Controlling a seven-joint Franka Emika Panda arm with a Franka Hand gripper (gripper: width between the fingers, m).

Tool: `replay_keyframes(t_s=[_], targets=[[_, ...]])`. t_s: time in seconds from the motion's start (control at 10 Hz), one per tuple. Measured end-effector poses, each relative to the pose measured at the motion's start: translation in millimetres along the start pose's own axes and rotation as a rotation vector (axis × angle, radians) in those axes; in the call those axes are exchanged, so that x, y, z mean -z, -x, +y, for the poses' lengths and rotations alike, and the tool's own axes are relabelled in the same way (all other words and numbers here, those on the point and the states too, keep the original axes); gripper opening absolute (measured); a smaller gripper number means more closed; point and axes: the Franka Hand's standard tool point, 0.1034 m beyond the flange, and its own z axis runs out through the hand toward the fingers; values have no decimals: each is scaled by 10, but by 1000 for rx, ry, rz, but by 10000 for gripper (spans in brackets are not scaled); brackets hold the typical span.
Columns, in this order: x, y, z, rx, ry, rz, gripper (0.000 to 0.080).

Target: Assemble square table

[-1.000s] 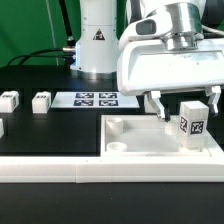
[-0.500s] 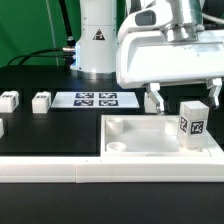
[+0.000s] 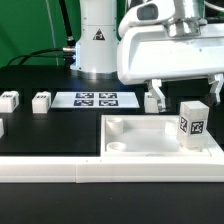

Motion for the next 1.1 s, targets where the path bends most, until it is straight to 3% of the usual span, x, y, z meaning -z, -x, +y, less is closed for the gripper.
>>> replay_keyframes(t_s=[0.3, 0.5, 0.6, 0.7, 1.1], targets=[[-7, -103, 10, -7, -35, -165, 649], [19, -89, -28, -12, -68, -320, 649], [8, -117, -20, -13, -71, -331, 649], [10, -26, -15, -12, -86, -429, 649], [-30, -73, 35, -15, -88, -435, 649]])
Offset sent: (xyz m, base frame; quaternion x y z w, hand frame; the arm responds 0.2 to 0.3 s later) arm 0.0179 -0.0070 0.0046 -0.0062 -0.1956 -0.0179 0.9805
